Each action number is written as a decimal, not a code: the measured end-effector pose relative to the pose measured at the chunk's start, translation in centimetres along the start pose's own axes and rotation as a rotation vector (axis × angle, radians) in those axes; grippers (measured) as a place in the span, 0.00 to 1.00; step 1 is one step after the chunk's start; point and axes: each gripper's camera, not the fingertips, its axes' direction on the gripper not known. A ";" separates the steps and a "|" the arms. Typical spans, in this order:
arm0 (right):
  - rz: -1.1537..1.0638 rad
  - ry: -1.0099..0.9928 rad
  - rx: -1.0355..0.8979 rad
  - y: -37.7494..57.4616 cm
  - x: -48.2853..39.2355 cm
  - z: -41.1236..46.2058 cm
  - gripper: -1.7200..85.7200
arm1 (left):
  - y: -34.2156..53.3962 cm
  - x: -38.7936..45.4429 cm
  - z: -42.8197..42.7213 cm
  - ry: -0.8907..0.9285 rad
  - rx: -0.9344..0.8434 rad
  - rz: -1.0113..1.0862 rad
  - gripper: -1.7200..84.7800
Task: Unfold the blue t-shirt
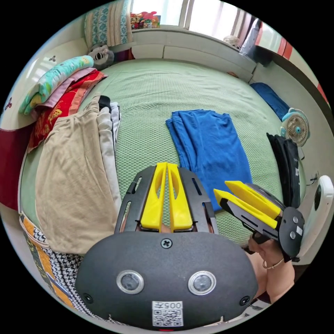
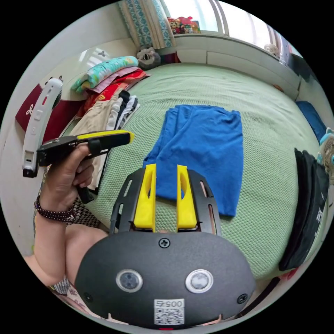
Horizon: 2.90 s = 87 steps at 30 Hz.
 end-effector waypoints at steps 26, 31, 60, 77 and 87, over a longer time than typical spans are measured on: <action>0.098 -0.021 0.007 -2.2 3.0 1.7 0.03 | -6.0 -0.5 8.3 0.216 -0.112 0.189 0.12; 0.119 -0.090 0.023 -2.1 4.3 1.1 0.04 | -6.5 1.4 9.5 0.228 -0.112 0.257 0.12; -0.057 0.104 -0.114 -5.1 0.7 7.2 0.14 | -8.1 -1.5 14.2 0.294 -0.221 0.267 0.13; 0.025 0.078 -0.060 -3.9 3.5 4.2 0.07 | -7.5 -4.2 13.1 0.282 -0.158 0.197 0.13; 0.158 0.067 0.073 -1.8 9.1 -0.7 0.06 | -7.0 -4.4 14.3 0.200 -0.154 0.098 0.16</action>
